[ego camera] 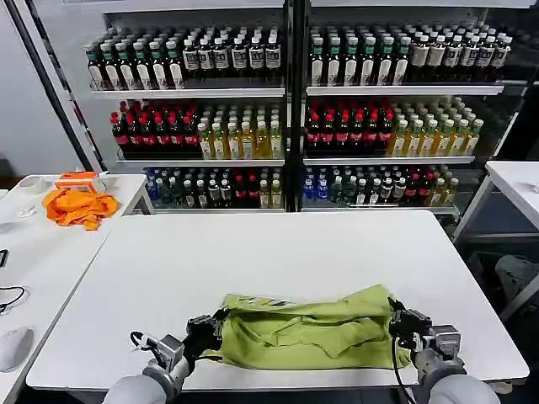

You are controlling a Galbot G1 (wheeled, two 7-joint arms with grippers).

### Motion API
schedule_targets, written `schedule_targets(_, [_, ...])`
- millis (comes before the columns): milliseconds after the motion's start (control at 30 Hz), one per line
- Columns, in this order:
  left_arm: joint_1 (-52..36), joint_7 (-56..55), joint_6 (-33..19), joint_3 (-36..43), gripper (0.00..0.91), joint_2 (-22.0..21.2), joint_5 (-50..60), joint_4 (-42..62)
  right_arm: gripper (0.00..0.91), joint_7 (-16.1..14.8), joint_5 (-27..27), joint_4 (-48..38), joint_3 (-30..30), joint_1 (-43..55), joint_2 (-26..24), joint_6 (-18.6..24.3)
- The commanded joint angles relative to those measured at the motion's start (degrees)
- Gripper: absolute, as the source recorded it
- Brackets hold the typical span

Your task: Fold and organize the clothes.

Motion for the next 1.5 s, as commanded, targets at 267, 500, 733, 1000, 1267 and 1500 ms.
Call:
schedule_targets(267, [0.77,-3.32,-1.43,-0.77,0.907,-3.65,2.46,0.66,0.907,-0.08,-2.32,2.12,-1.27,-2.46,2.23,2.2])
schedule_targets(500, [5.89,-7.99,-1.46,-3.33,0.907,-11.66,-0.18,-4.38,0.907,-0.09,-3.32,4.61,1.17,-5.51,3.02,3.34])
schedule_targets(733, [9.64,-11.05,-0.7,-3.83,0.907,-20.83,-4.89,-6.05,0.907,-0.04,-3.79,5.5,2.05,-7.73,4.17,3.54])
schedule_targets(1000, [5.6,-15.33,-1.94,-3.46,0.907,-25.41,-1.32,1.94,0.907,0.08,-5.14,5.78,1.11,-8.55,5.96,3.54])
schedule_targets(1267, [4.94,-16.52,0.02,-2.89,0.907,-26.85,0.17,4.61,0.907,0.13,-5.23,5.71,1.28,-9.03,6.03,3.55])
schedule_targets(1500, [3.85,-16.47,0.75,-2.26,0.907,-26.81,1.27,6.61,0.907,0.2,-5.38,5.86,1.06,-8.92,6.27,3.47])
